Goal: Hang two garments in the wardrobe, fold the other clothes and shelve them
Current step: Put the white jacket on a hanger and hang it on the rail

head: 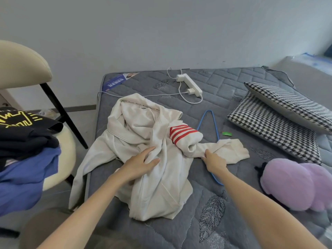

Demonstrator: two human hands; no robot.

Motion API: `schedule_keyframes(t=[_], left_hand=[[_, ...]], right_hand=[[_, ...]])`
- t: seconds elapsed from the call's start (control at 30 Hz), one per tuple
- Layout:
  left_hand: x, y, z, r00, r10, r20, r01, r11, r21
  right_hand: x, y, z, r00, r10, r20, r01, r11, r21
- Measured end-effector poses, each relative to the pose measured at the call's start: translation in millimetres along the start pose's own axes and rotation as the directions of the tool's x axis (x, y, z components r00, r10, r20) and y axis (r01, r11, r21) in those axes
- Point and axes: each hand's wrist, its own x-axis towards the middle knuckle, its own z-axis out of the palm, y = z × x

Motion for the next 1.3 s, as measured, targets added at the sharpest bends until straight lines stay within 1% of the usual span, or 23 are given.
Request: schedule_keyframes(t=[0.07,0.13,0.17,0.23,0.27,0.3,0.37,0.43,0.5,0.57,0.63,0.7,0.77,0.8,0.87,0.9,0.97,1.0,1.07,1.13,1.2,1.3], left_hand=[[1,2,1,1.000,0.010,0.017,-0.010,1.000,-0.013],[4,4,2,0.999,0.031,0.034,-0.031,0.999,-0.010],[5,7,2,0.999,0.035,0.042,-0.035,0.999,-0.001],[10,11,6,0.998,0.026,0.055,-0.027,0.999,0.024],[13,14,9,0.998,0.022,0.062,-0.025,0.999,0.042],[15,18,12,0.997,0.022,0.071,-0.027,0.998,0.062],[18,24,21,0.996,0.026,0.090,-0.035,0.994,0.101],[20,27,29,0.993,0.021,0.116,-0.040,0.986,0.163],[21,25,33,0.989,0.008,0.146,-0.040,0.975,0.217],[22,22,33,0.986,-0.004,0.168,-0.033,0.975,0.218],[23,17,31,0.986,-0.009,0.168,-0.024,0.980,0.196],[23,13,30,0.988,0.000,0.156,-0.027,0.985,0.173],[24,10,28,0.989,0.005,0.149,-0.027,0.989,0.145],[24,10,26,0.990,0.005,0.138,-0.025,0.990,0.139],[28,10,20,0.997,0.007,0.077,-0.018,0.989,0.146],[31,12,16,0.999,0.012,0.033,-0.017,0.988,0.154],[37,17,10,0.998,0.037,-0.053,-0.027,0.985,0.172],[41,19,8,0.994,0.059,-0.096,-0.040,0.982,0.182],[49,23,8,0.976,0.130,-0.176,-0.082,0.963,0.255],[57,23,11,0.958,0.204,-0.201,-0.128,0.932,0.339],[65,20,15,0.966,0.217,-0.138,-0.160,0.927,0.339],[75,10,22,0.990,0.141,0.010,-0.135,0.921,0.365]], right_hand=[[-1,3,-6,1.000,-0.029,-0.008,0.029,0.998,-0.048],[-3,6,-18,0.998,-0.033,-0.054,0.025,0.989,-0.143],[-5,8,-28,0.998,0.003,-0.066,-0.016,0.980,-0.198],[-12,17,-49,0.986,0.161,-0.048,-0.168,0.935,-0.312],[-18,23,-59,0.970,0.244,-0.005,-0.227,0.897,-0.379],[-25,29,-68,0.950,0.303,0.072,-0.237,0.853,-0.464],[-38,41,-76,0.903,0.372,0.217,-0.175,0.777,-0.604],[-43,47,-75,0.873,0.394,0.287,-0.126,0.750,-0.649],[-47,41,-74,0.880,0.363,0.306,-0.092,0.762,-0.641],[-43,32,-75,0.932,0.255,0.258,-0.089,0.850,-0.520],[-32,21,-77,0.977,0.127,0.173,-0.076,0.958,-0.278],[-18,7,-77,0.992,0.035,0.118,-0.032,0.999,-0.029],[1,-5,-71,0.999,0.002,0.052,-0.013,0.976,0.218],[10,-9,-67,1.000,0.017,0.021,-0.023,0.935,0.355],[30,-13,-55,0.995,0.094,0.013,-0.084,0.808,0.582],[39,-15,-50,0.990,0.140,0.031,-0.126,0.747,0.653],[54,-17,-41,0.975,0.208,0.076,-0.196,0.654,0.731],[62,-19,-37,0.970,0.225,0.094,-0.218,0.631,0.745],[76,-23,-31,0.963,0.236,0.132,-0.254,0.622,0.740],[88,-29,-27,0.960,0.231,0.160,-0.271,0.613,0.742],[99,-33,-25,0.961,0.206,0.183,-0.270,0.582,0.767],[112,-35,-23,0.952,0.186,0.244,-0.306,0.506,0.807]])
